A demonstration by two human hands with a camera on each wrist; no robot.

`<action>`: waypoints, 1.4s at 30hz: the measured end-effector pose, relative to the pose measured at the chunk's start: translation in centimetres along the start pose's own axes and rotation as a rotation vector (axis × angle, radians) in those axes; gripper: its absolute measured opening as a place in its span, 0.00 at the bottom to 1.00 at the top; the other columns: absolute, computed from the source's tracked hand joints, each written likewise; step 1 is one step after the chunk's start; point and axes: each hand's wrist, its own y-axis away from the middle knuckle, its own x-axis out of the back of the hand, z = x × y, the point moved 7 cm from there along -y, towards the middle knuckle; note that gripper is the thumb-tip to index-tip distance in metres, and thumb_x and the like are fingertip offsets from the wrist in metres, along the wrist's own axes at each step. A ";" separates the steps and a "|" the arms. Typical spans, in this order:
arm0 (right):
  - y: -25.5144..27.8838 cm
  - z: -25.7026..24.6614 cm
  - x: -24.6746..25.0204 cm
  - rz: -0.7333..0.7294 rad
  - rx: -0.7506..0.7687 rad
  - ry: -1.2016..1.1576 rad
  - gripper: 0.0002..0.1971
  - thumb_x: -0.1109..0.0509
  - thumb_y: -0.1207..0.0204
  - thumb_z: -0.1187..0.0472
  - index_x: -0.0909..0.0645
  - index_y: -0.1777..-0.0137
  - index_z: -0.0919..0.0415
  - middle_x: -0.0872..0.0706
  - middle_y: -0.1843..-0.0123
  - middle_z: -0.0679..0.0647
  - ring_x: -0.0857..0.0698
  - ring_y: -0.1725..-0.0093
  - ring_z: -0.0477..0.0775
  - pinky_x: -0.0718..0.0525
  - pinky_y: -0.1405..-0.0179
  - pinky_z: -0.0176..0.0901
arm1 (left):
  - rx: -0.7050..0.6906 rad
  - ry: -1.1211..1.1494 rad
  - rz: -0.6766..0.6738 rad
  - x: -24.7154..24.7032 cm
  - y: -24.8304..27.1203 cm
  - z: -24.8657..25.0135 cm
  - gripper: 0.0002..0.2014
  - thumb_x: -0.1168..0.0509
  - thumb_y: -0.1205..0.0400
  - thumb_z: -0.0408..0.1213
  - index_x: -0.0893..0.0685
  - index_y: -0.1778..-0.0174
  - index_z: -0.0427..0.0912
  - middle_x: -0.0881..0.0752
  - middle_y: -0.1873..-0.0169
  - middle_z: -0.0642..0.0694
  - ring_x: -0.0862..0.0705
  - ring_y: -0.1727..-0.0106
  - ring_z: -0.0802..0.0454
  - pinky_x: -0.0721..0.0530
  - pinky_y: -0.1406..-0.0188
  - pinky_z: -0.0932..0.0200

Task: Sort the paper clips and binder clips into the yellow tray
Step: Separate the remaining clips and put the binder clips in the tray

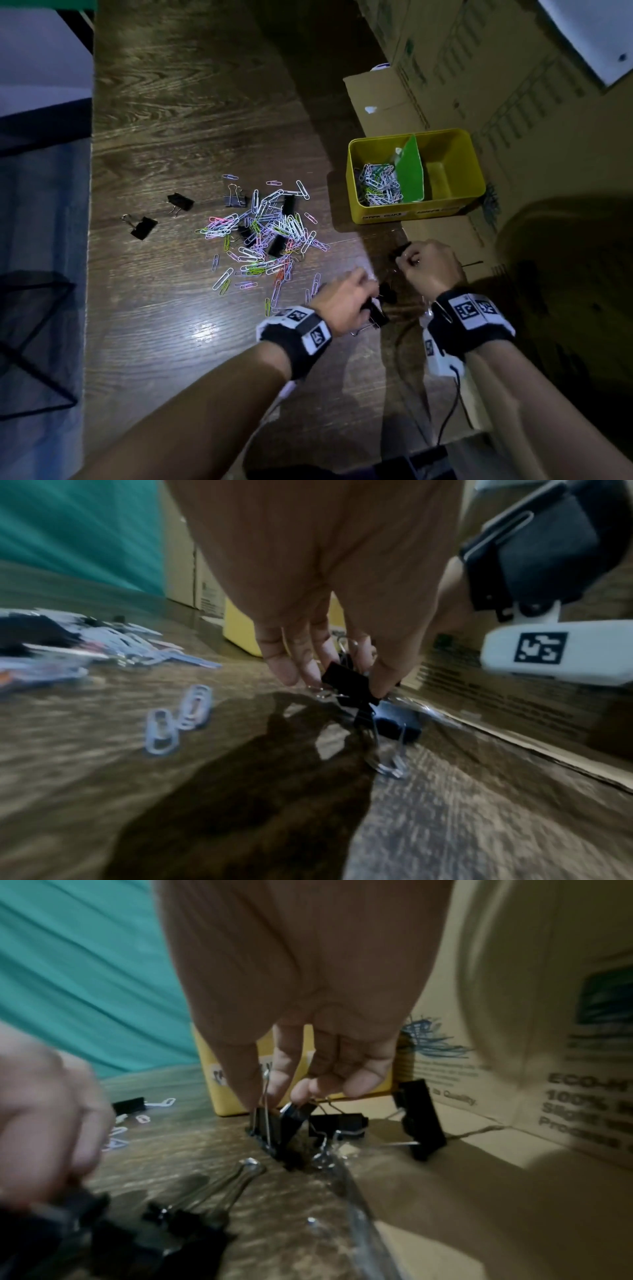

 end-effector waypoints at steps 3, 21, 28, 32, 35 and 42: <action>0.2 0.1 -0.3 -0.027 0.027 0.020 0.12 0.25 0.29 0.55 0.16 0.46 0.54 0.19 0.44 0.61 0.18 0.45 0.62 0.21 0.47 0.45 | -0.060 -0.002 -0.049 -0.4 -0.8 0.6 0.19 0.30 0.25 0.44 0.21 0.39 0.47 0.25 0.40 0.43 0.21 0.42 0.42 0.19 0.46 0.45; 6.2 -3.5 -7.1 -0.310 0.376 0.211 0.13 0.28 0.29 0.57 0.20 0.43 0.52 0.26 0.39 0.53 0.30 0.33 0.55 0.33 0.37 0.51 | 0.100 -0.321 -0.015 9.6 2.0 -13.2 0.19 0.35 0.27 0.31 0.21 0.39 0.39 0.18 0.43 0.41 0.20 0.42 0.38 0.21 0.45 0.42; 3.6 -10.7 -6.7 -0.198 0.511 0.115 0.15 0.29 0.28 0.55 0.21 0.41 0.53 0.24 0.40 0.57 0.23 0.37 0.62 0.25 0.37 0.54 | -0.026 -0.095 0.111 11.4 4.1 -13.8 0.16 0.29 0.25 0.36 0.18 0.41 0.42 0.17 0.46 0.44 0.18 0.45 0.47 0.20 0.42 0.51; 2.1 -15.2 -7.9 -0.229 0.575 0.109 0.32 0.32 0.23 0.52 0.40 0.21 0.49 0.42 0.19 0.60 0.40 0.20 0.63 0.35 0.23 0.58 | 0.087 -0.004 0.436 15.3 7.9 -16.6 0.17 0.27 0.26 0.37 0.19 0.43 0.44 0.19 0.47 0.43 0.19 0.47 0.46 0.19 0.44 0.51; 1.3 -16.3 -10.3 -0.343 0.580 0.246 0.37 0.38 0.20 0.45 0.55 0.17 0.43 0.61 0.15 0.57 0.59 0.16 0.63 0.50 0.20 0.66 | 0.296 -0.064 0.584 16.0 11.2 -20.4 0.16 0.25 0.29 0.35 0.18 0.47 0.42 0.21 0.49 0.39 0.18 0.51 0.40 0.17 0.49 0.45; 5.0 -14.4 -12.5 -0.363 0.587 0.346 0.34 0.40 0.19 0.44 0.50 0.17 0.49 0.61 0.15 0.55 0.61 0.17 0.62 0.52 0.19 0.66 | 0.610 -0.174 0.707 12.8 15.4 -22.4 0.12 0.35 0.24 0.41 0.21 0.46 0.43 0.23 0.47 0.37 0.21 0.48 0.36 0.19 0.52 0.43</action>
